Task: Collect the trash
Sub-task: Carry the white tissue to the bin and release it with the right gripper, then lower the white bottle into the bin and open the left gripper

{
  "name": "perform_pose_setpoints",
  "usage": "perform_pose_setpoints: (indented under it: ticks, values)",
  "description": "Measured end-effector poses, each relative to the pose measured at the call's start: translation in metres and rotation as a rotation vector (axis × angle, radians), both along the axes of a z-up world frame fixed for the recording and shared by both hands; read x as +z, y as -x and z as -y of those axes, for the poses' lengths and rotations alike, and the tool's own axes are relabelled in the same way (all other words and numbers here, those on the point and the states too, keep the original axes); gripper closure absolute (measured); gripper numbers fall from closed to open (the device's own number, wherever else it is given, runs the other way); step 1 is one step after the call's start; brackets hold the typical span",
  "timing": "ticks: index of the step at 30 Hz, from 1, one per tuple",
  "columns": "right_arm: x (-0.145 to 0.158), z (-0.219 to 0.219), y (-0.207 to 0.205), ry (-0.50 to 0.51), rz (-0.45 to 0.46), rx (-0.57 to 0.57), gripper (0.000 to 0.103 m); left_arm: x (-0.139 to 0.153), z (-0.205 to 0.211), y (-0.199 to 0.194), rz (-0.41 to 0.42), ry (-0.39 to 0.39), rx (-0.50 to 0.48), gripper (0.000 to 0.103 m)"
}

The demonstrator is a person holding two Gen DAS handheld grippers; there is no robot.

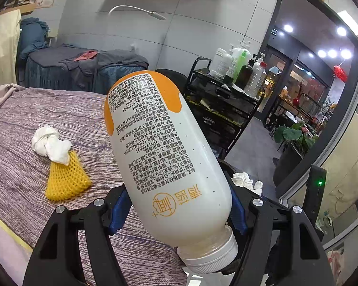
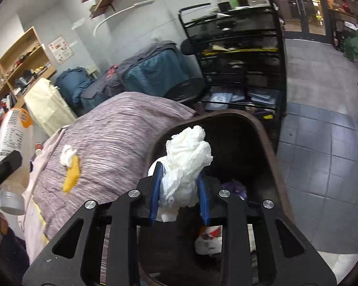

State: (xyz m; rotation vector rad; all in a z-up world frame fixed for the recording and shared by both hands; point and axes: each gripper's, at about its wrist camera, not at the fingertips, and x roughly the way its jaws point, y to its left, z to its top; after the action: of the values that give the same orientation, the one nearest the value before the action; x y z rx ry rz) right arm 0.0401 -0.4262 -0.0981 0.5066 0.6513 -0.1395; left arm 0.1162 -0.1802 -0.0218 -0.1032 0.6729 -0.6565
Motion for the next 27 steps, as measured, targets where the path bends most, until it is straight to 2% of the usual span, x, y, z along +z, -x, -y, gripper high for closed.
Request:
perform_pose_setpoints:
  ticks: [6, 9, 10, 11, 16, 27]
  values:
    - [-0.026, 0.016, -0.001, 0.038, -0.074, -0.060, 0.073, -0.008, 0.022, 0.002, -0.012, -0.024, -0.049, 0.036]
    - [-0.039, 0.022, -0.002, 0.018, -0.090, -0.086, 0.061, -0.011, 0.029, 0.001, -0.018, -0.037, -0.066, 0.036]
    - [-0.043, 0.023, -0.002, 0.015, -0.100, -0.100, 0.050, -0.013, 0.031, 0.001, -0.021, -0.041, -0.071, 0.035]
    - [-0.045, 0.025, 0.000, 0.010, -0.106, -0.112, 0.044, -0.014, 0.033, 0.001, -0.025, -0.045, -0.077, 0.035]
    - [-0.049, 0.034, 0.011, 0.002, -0.098, -0.147, 0.040, -0.021, 0.043, 0.001, -0.045, -0.065, -0.105, 0.035]
    - [-0.026, 0.056, 0.047, 0.026, -0.035, -0.256, 0.035, -0.032, 0.078, 0.001, -0.072, -0.109, -0.177, 0.035]
